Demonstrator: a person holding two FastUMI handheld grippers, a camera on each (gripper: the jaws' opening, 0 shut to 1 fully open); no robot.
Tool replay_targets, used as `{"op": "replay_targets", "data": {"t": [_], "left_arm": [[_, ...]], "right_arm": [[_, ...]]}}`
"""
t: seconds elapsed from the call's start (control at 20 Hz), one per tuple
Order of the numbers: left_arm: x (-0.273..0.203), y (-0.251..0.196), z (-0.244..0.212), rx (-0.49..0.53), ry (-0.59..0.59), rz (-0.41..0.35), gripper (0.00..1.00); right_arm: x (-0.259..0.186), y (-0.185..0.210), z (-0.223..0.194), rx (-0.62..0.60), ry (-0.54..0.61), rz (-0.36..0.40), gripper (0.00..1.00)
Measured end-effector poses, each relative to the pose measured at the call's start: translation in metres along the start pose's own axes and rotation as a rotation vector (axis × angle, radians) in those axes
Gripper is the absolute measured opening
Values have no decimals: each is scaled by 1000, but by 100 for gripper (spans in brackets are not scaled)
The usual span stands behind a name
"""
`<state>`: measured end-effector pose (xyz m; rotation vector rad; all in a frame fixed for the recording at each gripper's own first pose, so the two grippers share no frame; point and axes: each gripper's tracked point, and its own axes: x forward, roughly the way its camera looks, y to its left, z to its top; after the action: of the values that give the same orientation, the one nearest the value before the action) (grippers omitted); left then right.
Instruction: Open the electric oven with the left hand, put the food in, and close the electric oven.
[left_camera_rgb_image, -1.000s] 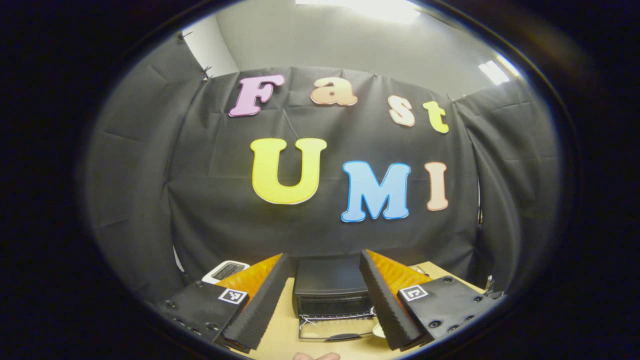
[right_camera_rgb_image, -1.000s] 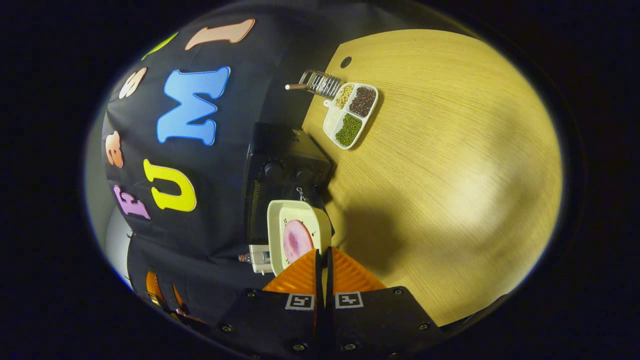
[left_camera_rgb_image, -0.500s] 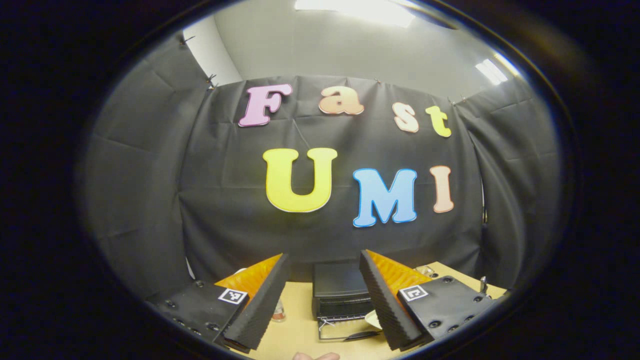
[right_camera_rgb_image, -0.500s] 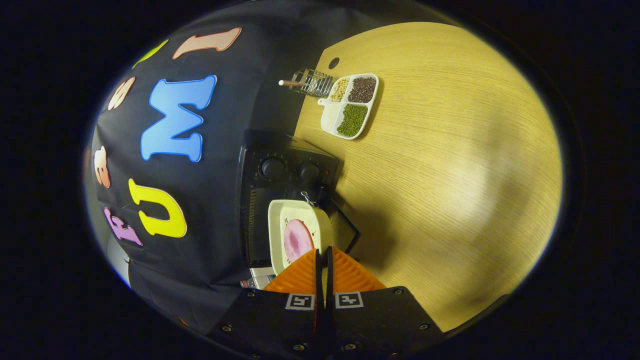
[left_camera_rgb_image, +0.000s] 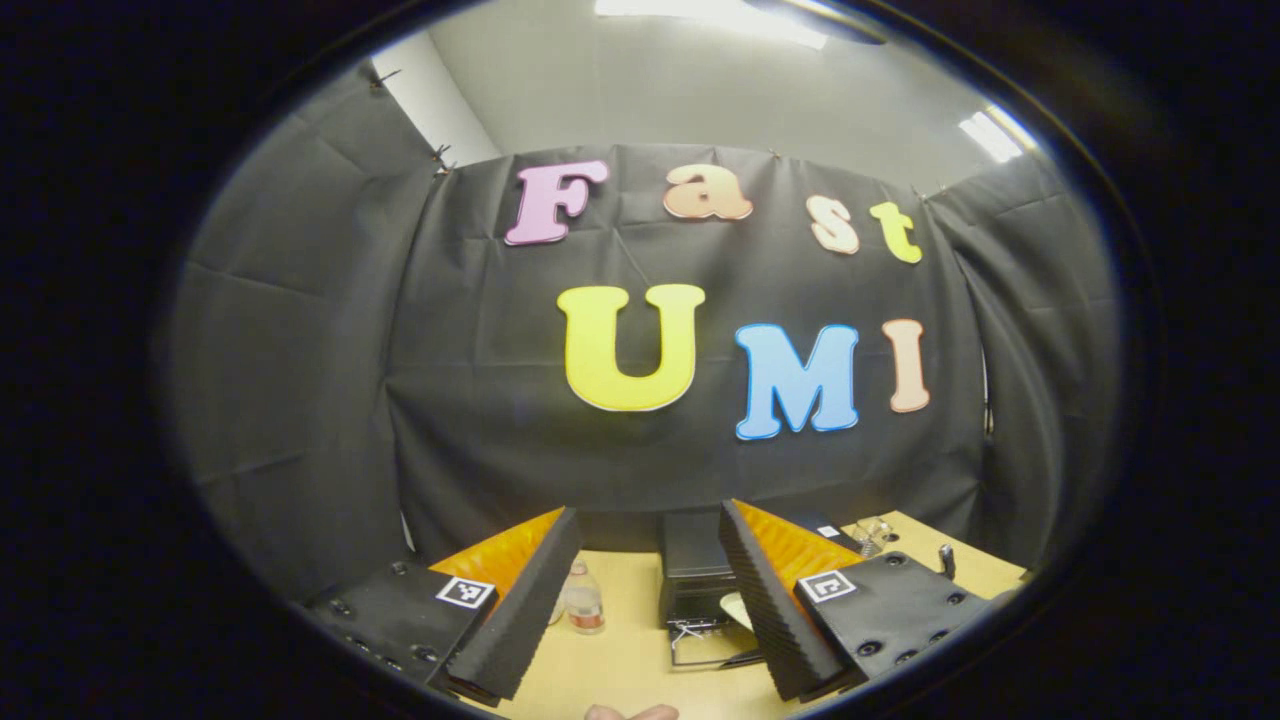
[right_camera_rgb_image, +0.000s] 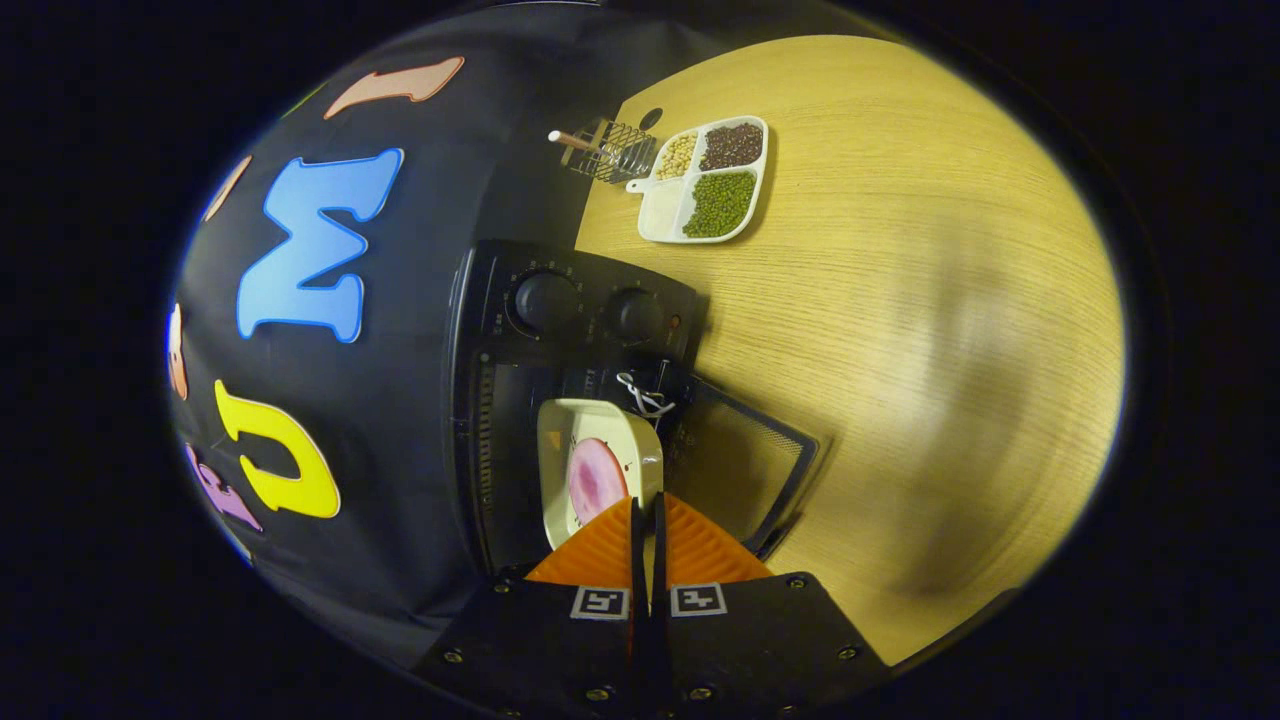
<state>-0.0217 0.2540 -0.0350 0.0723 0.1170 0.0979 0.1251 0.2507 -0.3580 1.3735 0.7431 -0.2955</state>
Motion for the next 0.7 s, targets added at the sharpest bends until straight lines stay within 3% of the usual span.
{"op": "replay_targets", "data": {"t": [0.05, 0.15, 0.55, 0.7], "left_arm": [[-1, 8, -2, 0, 4, 15, 99], [-1, 25, -6, 5, 16, 44, 95], [0, 73, -23, 16, 72, 140, 99], [6, 78, -28, 18, 85, 158, 95]], "right_arm": [[9, 4, 1, 24, -21, -4, 1], [26, 15, -1, 75, -49, 1, 1], [88, 37, -15, 171, -116, 2, 1], [101, 47, -18, 193, -121, 18, 1]]}}
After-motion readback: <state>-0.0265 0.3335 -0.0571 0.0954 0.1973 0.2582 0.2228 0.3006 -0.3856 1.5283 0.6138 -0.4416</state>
